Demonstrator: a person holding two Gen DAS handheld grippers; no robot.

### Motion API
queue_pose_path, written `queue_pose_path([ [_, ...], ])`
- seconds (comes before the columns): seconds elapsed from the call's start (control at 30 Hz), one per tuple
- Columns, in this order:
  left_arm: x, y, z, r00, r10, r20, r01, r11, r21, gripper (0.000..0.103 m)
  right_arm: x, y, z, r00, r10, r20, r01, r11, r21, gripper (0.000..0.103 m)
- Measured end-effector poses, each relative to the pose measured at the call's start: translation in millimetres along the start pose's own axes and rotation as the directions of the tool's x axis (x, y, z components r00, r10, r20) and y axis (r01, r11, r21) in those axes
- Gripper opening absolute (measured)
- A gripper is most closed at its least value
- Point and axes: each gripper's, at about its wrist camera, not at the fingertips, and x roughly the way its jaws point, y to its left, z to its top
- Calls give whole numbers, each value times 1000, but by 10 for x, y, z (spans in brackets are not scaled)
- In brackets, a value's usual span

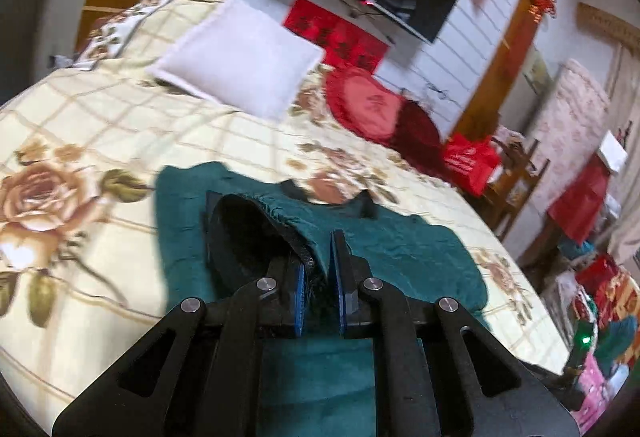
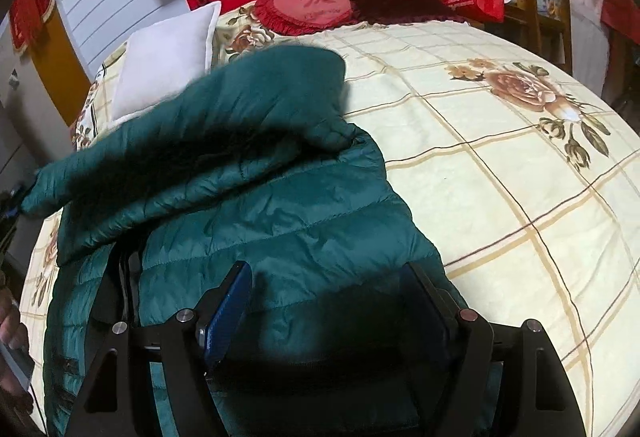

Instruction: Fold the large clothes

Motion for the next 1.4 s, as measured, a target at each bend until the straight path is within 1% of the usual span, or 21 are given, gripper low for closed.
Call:
queue_pose_path([
  [0.17,176,189,-177,993,27,-115,-28,1000,-4,11,-63,7,30,999,-14,35,14,1000,18,74],
  [0.27,268,277,-225,984,53,-173,-61,997,-43,19,-81,31,43,999,-15,48,14,1000,22,74],
  [0.3,254,305,-226,984,55,-171,-66,996,-61,23,-84,39,46,999,-17,50,16,1000,22,74],
  [0.37,167,300,-195,987,67,-149,-80,993,-81,25,-85,48,51,998,-19,54,18,1000,24,74],
  [0.47,-68,213,-99,994,102,-36,-104,993,-62,25,-136,23,82,996,-31,84,28,999,35,74],
  [0.5,-147,167,-69,994,110,11,-109,992,-57,25,-176,12,115,993,-37,111,33,999,37,74],
  [0.53,-196,133,-41,994,103,43,-100,993,-57,25,-280,-8,166,983,-48,177,41,998,43,74],
  [0.57,-214,90,-11,994,85,68,-80,995,-61,30,-340,-9,206,973,-51,223,43,998,41,74],
  [0.6,-189,40,9,995,63,76,-59,996,-61,44,-394,15,283,958,-47,282,43,999,19,74],
  [0.63,-141,7,23,995,62,76,-58,997,-57,52,-384,52,405,951,-32,309,38,999,-13,74],
  [0.67,-85,-43,19,994,77,77,-73,996,-49,59,-342,78,493,953,-16,303,24,999,-23,74],
  [0.77,203,-153,-32,983,177,48,-177,984,-11,59,-109,254,807,962,54,267,-34,996,-81,72],
  [0.83,377,-112,-82,971,240,-11,-240,971,-2,59,36,384,951,962,104,254,-74,990,-124,70],
  [0.93,564,13,-197,938,326,-116,-325,945,23,59,345,617,1049,967,188,170,-146,962,-232,70],
  [0.97,604,68,-220,930,339,-145,-340,940,17,59,440,666,1044,970,197,141,-156,953,-259,70],
  [1.0,641,158,-250,930,323,-177,-331,944,-16,60,559,689,1036,977,191,98,-157,946,-282,70],
  [1.03,669,213,-274,931,309,-197,-321,946,-34,61,739,689,1009,983,182,16,-168,939,-300,70],
  [1.07,697,239,-300,929,305,-208,-319,947,-37,61,847,670,980,983,181,-31,-182,933,-310,70],
  [1.2,742,134,-363,916,348,-200,-348,937,36,62,983,598,952,981,169,-97,-192,923,-334,70],
  [1.33,626,145,-289,917,352,-186,-360,933,-9,62,1024,719,1023,976,115,-186,-180,905,-386,74],
  [1.4,488,90,-196,923,364,-124,-369,929,-28,62,960,762,1143,972,103,-211,-182,898,-401,74],
])
